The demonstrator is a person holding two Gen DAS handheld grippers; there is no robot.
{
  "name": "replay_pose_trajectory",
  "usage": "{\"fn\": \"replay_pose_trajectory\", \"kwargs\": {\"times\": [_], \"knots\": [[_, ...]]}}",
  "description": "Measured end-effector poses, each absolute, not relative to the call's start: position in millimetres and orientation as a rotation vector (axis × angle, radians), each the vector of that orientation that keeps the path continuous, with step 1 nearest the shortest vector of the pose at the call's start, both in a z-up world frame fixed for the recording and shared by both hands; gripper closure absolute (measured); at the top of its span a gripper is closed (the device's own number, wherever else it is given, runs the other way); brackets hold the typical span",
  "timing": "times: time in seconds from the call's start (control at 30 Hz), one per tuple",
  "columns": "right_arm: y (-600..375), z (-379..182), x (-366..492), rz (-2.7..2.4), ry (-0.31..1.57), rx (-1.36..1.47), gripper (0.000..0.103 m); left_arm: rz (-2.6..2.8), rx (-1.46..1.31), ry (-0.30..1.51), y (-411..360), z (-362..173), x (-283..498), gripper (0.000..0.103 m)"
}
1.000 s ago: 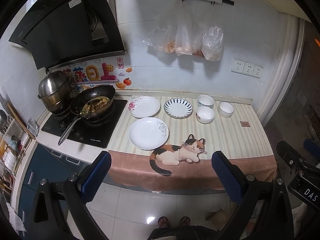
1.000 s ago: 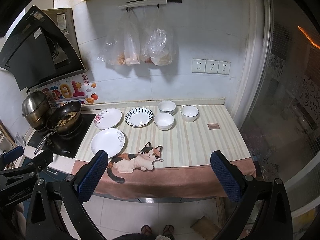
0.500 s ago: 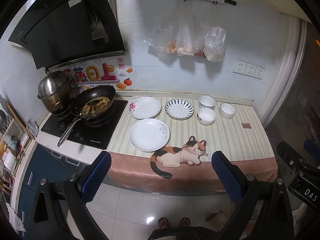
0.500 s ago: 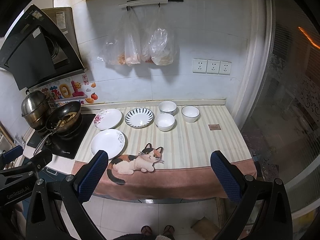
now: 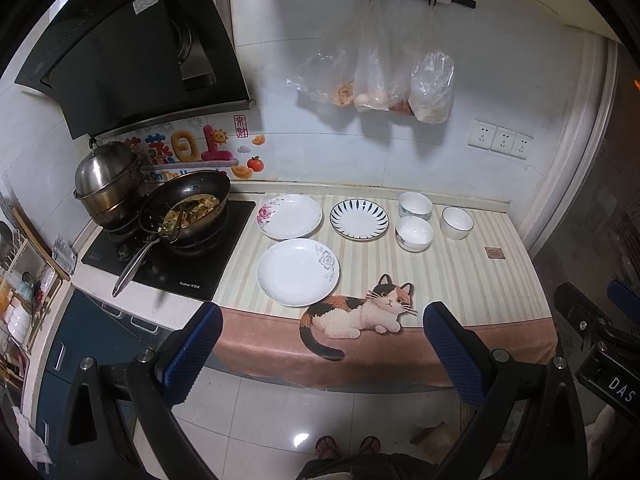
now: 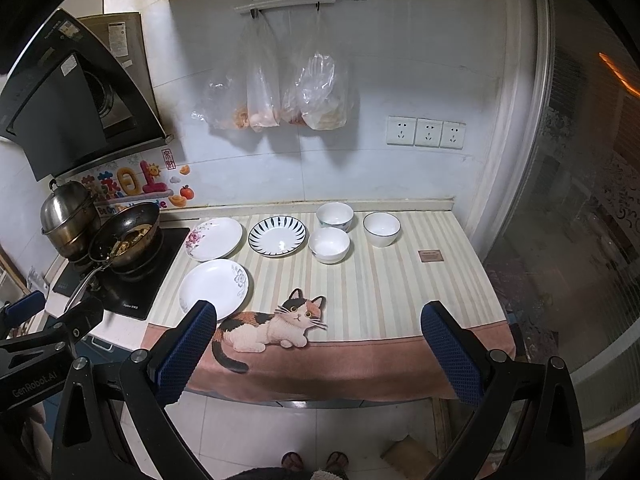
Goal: Organize plates and bowls
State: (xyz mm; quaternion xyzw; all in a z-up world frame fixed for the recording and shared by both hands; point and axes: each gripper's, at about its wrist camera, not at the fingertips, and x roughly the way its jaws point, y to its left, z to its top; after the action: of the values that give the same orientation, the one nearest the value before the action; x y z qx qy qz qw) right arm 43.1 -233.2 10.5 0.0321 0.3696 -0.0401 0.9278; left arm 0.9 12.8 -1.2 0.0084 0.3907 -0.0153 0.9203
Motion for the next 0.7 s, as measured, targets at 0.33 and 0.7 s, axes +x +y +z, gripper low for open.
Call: {"fn": "replay_pose_trajectory", "kwargs": {"times": [0.33,0.7], "knots": [[-235,5,52,-0.083,0.761,0.067,0.0,-0.033,0.018,0.805,12,-2,2,0.0],[-233,-19,74,-0.013,0.722,0.144,0.0,0.001,0.029,0.743,28,-14,28,0.0]]}}
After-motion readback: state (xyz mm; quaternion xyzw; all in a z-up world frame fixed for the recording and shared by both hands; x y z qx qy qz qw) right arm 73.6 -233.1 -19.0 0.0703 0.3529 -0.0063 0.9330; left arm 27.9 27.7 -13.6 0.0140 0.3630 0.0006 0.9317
